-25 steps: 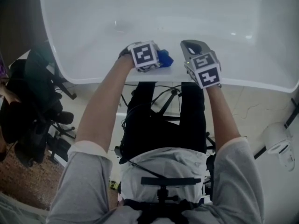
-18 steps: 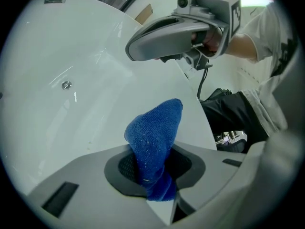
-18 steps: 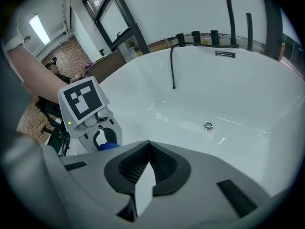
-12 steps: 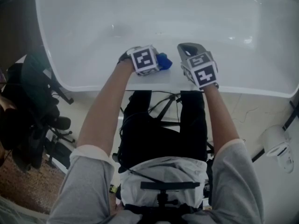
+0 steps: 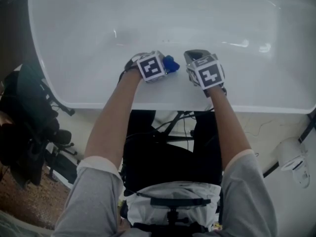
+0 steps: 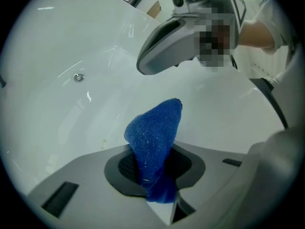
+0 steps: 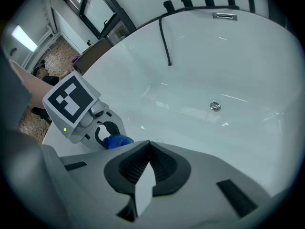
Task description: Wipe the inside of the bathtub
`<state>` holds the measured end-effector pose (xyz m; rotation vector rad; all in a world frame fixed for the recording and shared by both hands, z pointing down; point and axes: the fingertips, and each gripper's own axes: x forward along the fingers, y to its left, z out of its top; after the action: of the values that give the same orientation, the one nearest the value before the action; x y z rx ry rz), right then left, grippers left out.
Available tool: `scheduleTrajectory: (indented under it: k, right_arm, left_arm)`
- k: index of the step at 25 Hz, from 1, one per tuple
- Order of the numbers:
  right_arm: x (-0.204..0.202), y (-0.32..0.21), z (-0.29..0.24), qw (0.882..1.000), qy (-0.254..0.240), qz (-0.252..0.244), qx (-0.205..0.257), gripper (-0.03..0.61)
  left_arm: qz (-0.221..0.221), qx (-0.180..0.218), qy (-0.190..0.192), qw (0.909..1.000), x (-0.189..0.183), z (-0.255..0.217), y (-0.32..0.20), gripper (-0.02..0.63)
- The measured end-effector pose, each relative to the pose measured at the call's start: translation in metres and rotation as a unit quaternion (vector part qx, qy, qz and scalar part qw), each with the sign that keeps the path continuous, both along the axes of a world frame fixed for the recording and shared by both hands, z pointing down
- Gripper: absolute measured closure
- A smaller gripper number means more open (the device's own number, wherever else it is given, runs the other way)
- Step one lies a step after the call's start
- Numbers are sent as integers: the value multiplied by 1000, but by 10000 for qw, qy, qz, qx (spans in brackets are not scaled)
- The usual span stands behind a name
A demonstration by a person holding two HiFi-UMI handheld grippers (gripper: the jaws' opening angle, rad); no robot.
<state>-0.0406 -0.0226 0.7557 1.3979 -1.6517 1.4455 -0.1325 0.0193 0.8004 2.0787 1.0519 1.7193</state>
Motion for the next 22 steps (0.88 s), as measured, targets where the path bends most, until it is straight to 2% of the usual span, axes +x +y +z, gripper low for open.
scheduleTrajectory:
  k: [8,14,22]
  right_arm:
    - [-5,-4,63,9989,-128,256,-382,569]
    - [-3,-12,106,9981,-189,211,-538,569]
    - [10,-25,160,9970,-209,170,-723,569]
  left_arm:
    - [-308,285,-150,9990,2,48,-14,520]
    - [-532,561,-234,9967,3,85,-30,520]
    - [-264,1010,-358,9939,4,134,-53,520]
